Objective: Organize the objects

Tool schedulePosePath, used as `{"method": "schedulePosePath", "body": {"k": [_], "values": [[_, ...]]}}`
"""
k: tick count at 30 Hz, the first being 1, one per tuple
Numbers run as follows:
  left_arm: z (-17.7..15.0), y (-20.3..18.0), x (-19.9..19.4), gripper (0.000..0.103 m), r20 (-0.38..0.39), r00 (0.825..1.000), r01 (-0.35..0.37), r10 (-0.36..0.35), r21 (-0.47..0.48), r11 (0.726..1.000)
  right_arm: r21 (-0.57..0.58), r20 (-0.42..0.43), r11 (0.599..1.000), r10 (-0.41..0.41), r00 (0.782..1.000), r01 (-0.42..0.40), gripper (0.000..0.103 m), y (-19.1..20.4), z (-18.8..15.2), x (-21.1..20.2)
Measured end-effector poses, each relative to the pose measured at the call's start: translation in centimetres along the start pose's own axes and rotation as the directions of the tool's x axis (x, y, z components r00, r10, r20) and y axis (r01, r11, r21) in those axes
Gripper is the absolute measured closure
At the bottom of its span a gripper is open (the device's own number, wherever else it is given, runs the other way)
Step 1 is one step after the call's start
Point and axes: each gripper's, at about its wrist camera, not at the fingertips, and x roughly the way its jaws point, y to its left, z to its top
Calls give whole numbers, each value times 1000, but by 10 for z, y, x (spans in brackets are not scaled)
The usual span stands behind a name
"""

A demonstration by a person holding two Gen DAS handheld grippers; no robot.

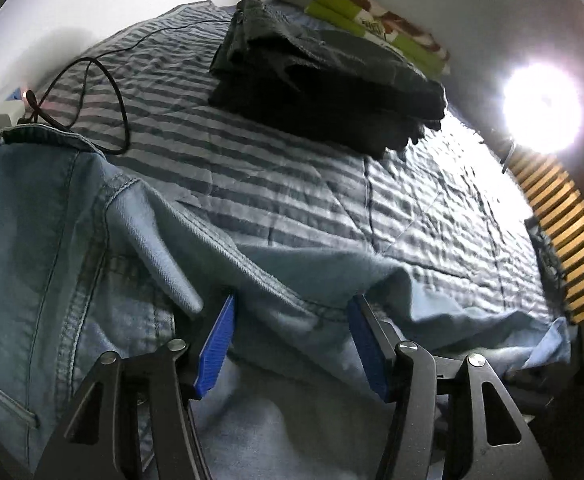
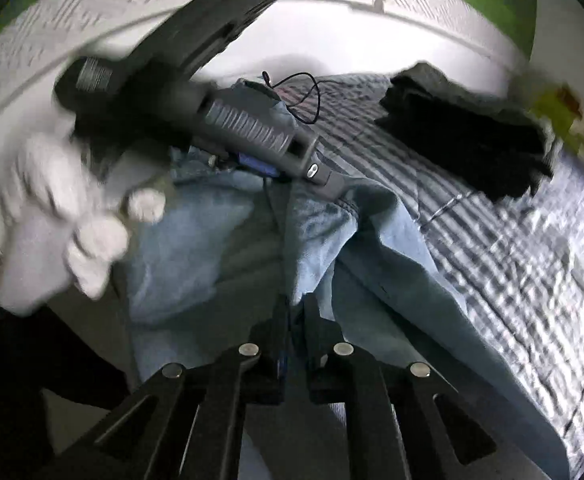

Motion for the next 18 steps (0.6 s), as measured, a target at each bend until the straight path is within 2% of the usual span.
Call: {"method": "schedulePosePath", "body": {"k": [1,3,5,6,7,10,11,13,14,15,16,18], "values": [[-1,2,0,43,1,1000,6,-6,-4,1000,58,4,997,51,999,-52,89,-11,4,-4],[-2,7,-2,43,3,1000,27,-27,-21,999,231,12,958,169,986,-167,62,-44,14,-4],[-2,14,-6,43,17,998,59,-58,-62,996,382,7,890,266,964,-248,60,-73,21,7],[-1,17,-8,43,20,997,69,-68,-75,995,452,4,842,328,945,-295,59,-87,24,17],[0,20,-9,43,23,997,75,-74,-87,993,487,-1,813,366,931,-319,59,-93,26,26],[1,25,-11,43,24,996,84,-82,-104,991,595,-33,723,459,888,-352,58,-111,32,63],[2,26,-11,43,23,996,84,-82,-106,991,641,-20,674,494,869,-368,58,-116,33,77],[2,29,-16,43,37,997,75,-71,-115,991,697,31,605,511,859,-385,60,-126,34,89],[2,30,-19,43,46,997,61,-56,-115,991,712,40,593,500,865,-376,78,-131,39,94],[3,32,-25,43,63,998,34,-27,-113,993,704,33,613,477,878,-359,93,-135,48,94],[4,34,-29,42,76,997,16,-7,-114,993,688,36,630,465,885,-359,93,-138,55,92],[5,40,-33,42,89,996,34,-23,-133,990,624,75,716,344,936,-313,94,-153,81,72]]}}
